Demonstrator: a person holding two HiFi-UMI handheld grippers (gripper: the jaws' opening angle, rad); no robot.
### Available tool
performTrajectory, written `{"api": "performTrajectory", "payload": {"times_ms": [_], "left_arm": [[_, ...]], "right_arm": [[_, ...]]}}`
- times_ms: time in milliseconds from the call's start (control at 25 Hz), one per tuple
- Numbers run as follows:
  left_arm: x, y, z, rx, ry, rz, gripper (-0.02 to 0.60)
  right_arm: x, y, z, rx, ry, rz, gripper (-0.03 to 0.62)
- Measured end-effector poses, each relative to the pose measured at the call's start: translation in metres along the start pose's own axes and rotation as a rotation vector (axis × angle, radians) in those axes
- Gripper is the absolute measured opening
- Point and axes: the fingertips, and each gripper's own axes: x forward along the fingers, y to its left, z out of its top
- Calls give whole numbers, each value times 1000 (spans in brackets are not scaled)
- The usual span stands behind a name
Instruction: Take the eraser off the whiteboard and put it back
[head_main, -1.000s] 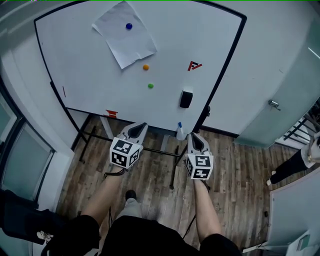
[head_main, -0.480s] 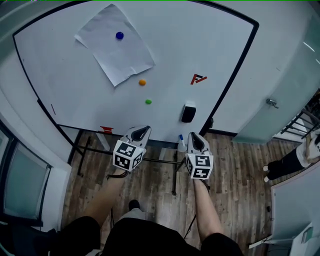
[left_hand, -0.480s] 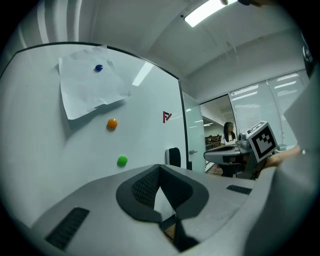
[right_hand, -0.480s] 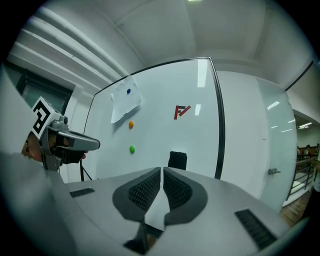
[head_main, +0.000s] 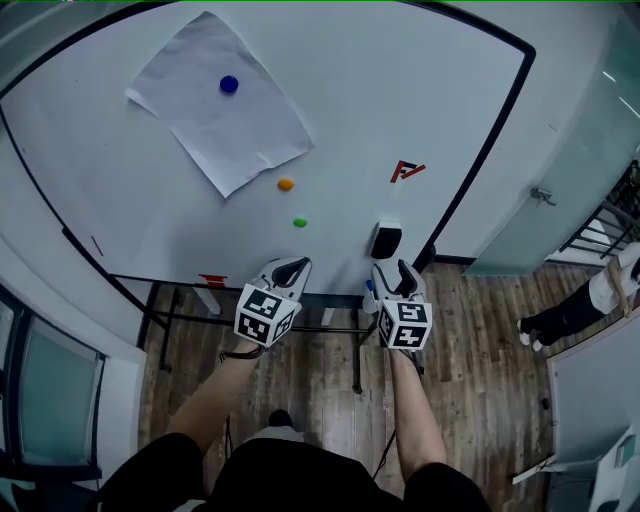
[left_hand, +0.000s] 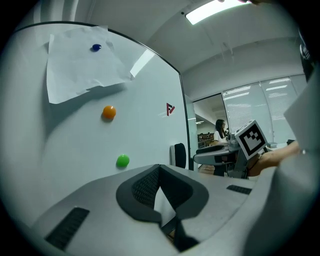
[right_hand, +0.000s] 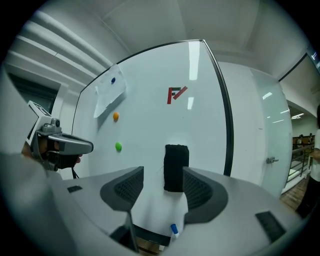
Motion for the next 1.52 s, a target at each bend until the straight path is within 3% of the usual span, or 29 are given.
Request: {"api": "performTrajectory", "payload": {"times_ms": [680,1240,1520], "left_arm": [[34,35,-4,19,-8,-87,19],[35,51,-6,20,-9,-91,20],[32,53,-6,17,-10,-87,19]], "right_arm": [[65,-27,-16,3,64,-142,287],[79,-35,-13,-9,70,-231,285],[78,-35,-11,0,68,-226,241]]}}
